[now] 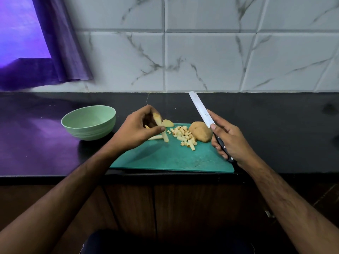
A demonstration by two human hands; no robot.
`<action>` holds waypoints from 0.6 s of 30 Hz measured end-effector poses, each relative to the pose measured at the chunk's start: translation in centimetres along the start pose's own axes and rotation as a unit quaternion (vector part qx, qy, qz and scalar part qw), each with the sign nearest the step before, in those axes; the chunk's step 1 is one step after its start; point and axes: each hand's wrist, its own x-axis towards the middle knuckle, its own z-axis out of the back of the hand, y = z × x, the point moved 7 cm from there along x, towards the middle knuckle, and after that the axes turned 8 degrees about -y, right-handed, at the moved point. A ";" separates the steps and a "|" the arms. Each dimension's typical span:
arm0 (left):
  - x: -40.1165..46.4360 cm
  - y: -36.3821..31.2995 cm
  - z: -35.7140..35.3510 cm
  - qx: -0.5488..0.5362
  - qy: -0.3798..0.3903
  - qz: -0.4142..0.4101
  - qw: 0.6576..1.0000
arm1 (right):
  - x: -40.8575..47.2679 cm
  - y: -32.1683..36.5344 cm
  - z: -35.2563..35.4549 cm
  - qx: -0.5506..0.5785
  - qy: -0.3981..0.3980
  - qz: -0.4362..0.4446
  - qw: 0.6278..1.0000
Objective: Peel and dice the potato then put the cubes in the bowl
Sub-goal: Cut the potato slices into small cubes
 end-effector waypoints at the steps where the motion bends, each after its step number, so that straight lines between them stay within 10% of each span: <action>1: -0.3 0.5 -0.1 -0.003 0.006 0.007 1.000 | 0.0 0.0 0.0 -0.002 0.000 -0.001 1.000; 12: -3.0 1.3 -1.0 0.254 0.136 -0.126 0.949 | -0.7 1.0 -0.6 -0.069 0.023 -0.010 0.997; 18: -3.9 1.4 -0.2 0.235 0.173 -0.151 0.945 | -3.4 3.1 -2.5 -0.277 0.173 -0.006 0.945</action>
